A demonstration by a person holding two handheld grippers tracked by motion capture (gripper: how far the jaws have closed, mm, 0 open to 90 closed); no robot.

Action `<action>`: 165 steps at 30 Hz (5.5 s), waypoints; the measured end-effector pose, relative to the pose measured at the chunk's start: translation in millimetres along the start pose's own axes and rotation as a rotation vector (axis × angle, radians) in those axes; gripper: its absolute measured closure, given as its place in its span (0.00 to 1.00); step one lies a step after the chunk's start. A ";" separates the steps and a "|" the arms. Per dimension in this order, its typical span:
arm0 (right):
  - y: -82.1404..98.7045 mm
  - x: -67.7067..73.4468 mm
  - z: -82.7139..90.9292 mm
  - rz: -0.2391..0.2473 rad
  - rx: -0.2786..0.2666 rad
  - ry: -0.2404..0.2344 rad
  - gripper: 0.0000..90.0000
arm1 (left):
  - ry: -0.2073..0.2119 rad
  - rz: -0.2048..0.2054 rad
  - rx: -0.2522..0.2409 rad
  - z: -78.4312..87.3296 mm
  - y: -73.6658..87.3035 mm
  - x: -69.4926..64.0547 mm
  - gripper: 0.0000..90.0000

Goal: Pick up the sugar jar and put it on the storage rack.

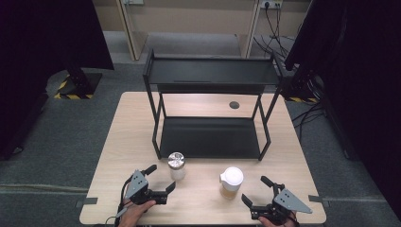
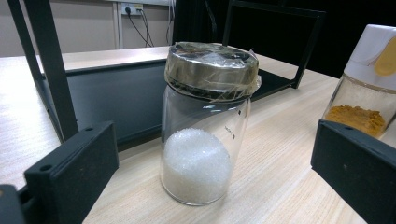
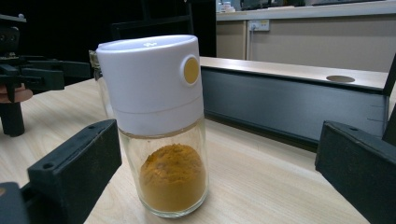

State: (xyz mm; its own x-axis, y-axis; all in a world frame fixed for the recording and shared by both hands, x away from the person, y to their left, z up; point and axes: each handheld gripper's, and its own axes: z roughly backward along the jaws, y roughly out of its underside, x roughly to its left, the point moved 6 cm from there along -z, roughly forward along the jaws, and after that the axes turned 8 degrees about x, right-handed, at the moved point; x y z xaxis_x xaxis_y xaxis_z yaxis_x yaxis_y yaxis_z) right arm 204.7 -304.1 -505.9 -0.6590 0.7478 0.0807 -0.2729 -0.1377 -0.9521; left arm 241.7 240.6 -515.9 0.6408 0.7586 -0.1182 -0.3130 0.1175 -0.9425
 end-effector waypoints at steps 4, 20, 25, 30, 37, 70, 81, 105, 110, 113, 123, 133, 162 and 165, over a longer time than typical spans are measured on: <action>0.3 -0.3 0.1 -0.001 -0.002 -0.002 0.01 | -0.001 0.000 -0.002 0.1 0.0 0.0 0.00; 1.0 -0.1 -1.7 -0.006 0.000 -0.002 0.01 | 0.000 0.004 -0.004 -2.2 -2.1 0.7 0.00; 1.2 -0.2 -2.7 -0.008 0.003 -0.002 0.01 | 0.001 0.006 0.006 -5.4 -4.6 1.8 0.00; 1.5 -0.4 -2.6 -0.012 -0.001 -0.002 0.01 | -0.001 0.001 0.013 -7.8 -6.4 1.5 0.00; 2.0 -0.8 -3.7 -0.017 0.001 -0.005 0.01 | 0.000 -0.013 0.017 -12.4 -10.4 1.1 0.00; 4.4 -3.6 -4.1 -0.044 -0.006 -0.020 0.01 | -0.010 -0.042 0.108 -52.0 -26.5 0.9 0.07; 5.1 -4.8 -4.4 -0.055 -0.007 -0.029 0.01 | -0.017 -0.059 0.146 -60.3 -32.2 0.5 0.30; 5.7 -5.5 -4.6 -0.065 -0.007 -0.031 0.01 | -0.009 -0.048 0.126 -49.5 -46.4 -2.2 0.35; 5.7 -5.6 -4.8 -0.066 -0.007 -0.031 0.01 | 0.002 -0.050 0.115 -44.7 -56.1 -2.5 0.35; 5.8 -5.7 -4.7 -0.068 -0.007 -0.032 0.01 | 0.015 -0.048 0.104 -41.9 -63.6 -2.1 0.35; 6.1 -6.1 -4.7 -0.071 -0.007 -0.032 0.01 | 0.052 -0.066 0.086 -33.8 -88.8 -0.1 0.35; 6.2 -6.3 -4.4 -0.071 -0.007 -0.032 0.01 | 0.067 -0.077 0.054 -24.5 -122.1 4.1 0.35; 6.7 -6.8 -5.0 -0.078 -0.007 -0.040 0.01 | 0.080 -0.090 0.080 -14.4 -211.0 7.7 0.35; 6.7 -6.9 -5.2 -0.078 -0.006 -0.040 0.01 | 0.085 -0.088 0.081 -13.9 -222.5 6.7 0.35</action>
State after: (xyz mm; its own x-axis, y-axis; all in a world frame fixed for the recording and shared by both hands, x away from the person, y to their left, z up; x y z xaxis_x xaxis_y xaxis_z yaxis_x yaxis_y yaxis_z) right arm 211.0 -306.9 -514.4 -0.6632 0.7298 0.1658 -0.3200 -0.0762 -0.9443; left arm 325.4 210.6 -311.3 0.7240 0.6867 -0.0654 -0.3062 0.2350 -0.9225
